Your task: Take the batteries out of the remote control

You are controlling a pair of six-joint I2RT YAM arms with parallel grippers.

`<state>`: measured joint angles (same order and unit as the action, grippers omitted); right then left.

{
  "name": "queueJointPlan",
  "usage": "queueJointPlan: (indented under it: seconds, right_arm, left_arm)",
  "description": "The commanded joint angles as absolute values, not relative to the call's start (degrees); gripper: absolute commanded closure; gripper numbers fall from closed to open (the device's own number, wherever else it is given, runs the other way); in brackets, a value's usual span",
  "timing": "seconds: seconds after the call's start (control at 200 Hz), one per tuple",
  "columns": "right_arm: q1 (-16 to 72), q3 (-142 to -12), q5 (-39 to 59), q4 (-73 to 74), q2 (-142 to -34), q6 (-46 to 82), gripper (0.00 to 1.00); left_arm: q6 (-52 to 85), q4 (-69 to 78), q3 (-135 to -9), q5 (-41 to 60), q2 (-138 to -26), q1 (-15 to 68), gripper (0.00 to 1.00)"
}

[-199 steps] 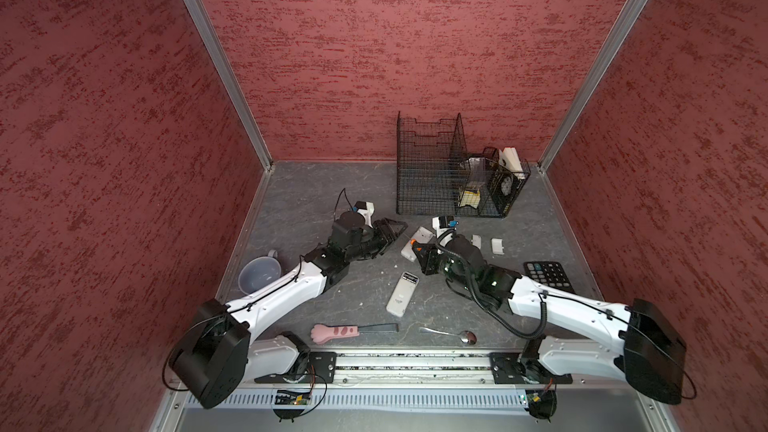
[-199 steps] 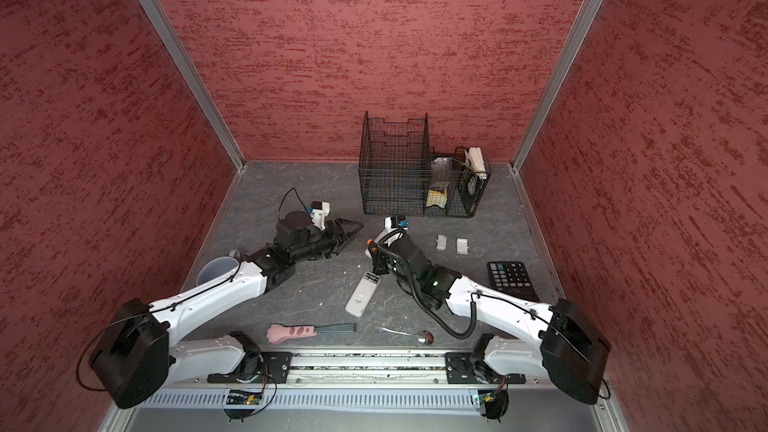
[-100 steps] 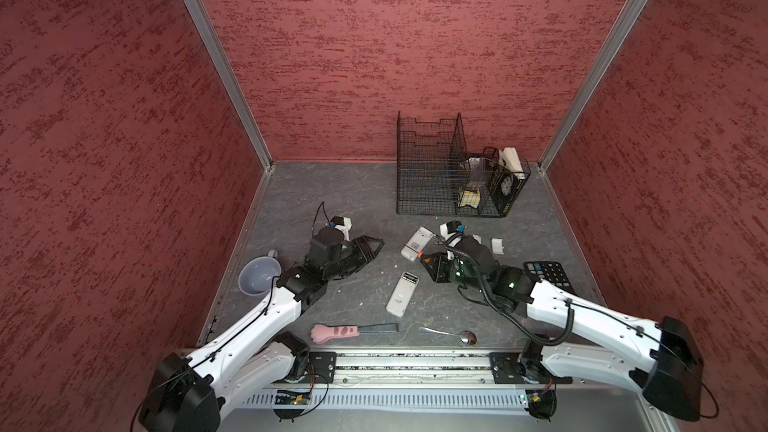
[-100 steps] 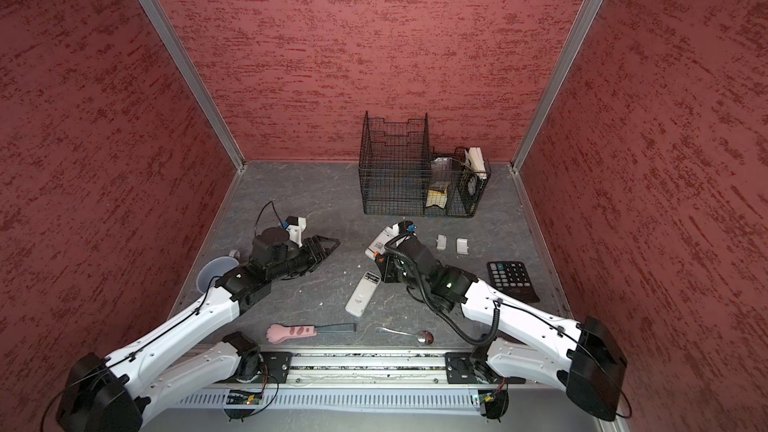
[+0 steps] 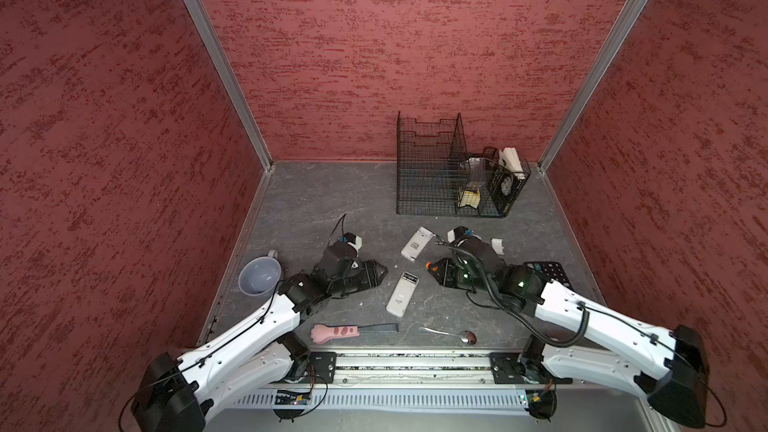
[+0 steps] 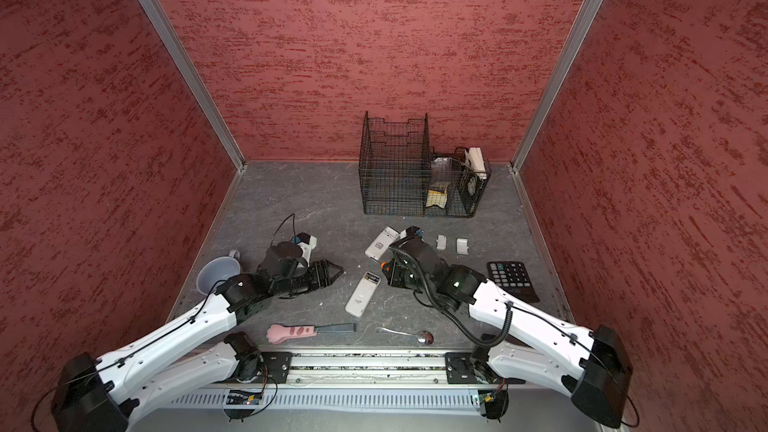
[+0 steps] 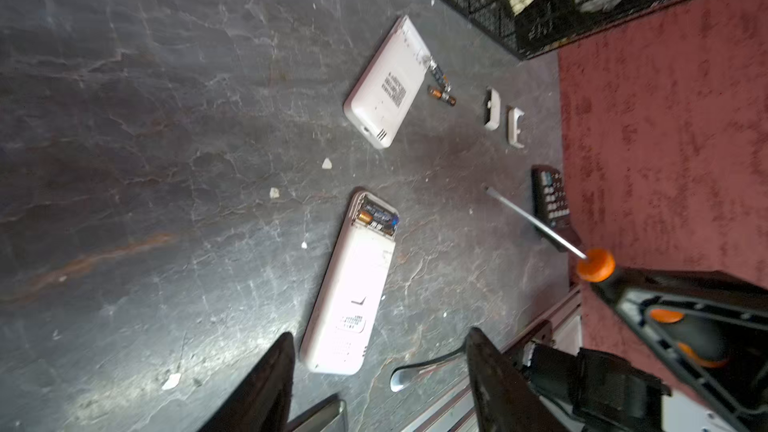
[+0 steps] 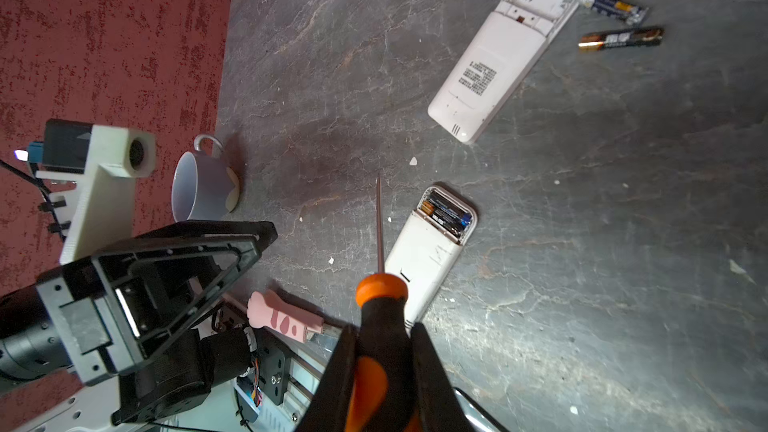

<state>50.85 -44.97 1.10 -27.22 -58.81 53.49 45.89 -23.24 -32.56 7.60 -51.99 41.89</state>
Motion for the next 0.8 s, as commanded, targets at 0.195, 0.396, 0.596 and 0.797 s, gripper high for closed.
queueJointPlan:
  seconds: [0.195,0.396,0.596,0.797]
  right_arm:
    - [48.2,-44.8,4.7,-31.8,-55.2,59.1,1.00]
    - [45.9,-42.8,7.6,-31.2,-54.0,60.2,1.00]
    - [45.4,-43.4,7.6,-31.7,-54.1,59.1,1.00]
    - [45.0,-43.4,7.5,-31.6,-53.7,58.6,1.00]
  left_arm:
    - [39.4,-25.1,-33.2,-2.3,-56.4,52.7,0.33]
    - [36.9,-24.7,-34.8,-6.2,-61.6,58.3,0.32]
    - [34.3,-22.8,-37.1,-6.9,-68.4,61.0,0.32]
    - [31.9,-22.4,-39.7,-6.8,-75.8,61.9,0.32]
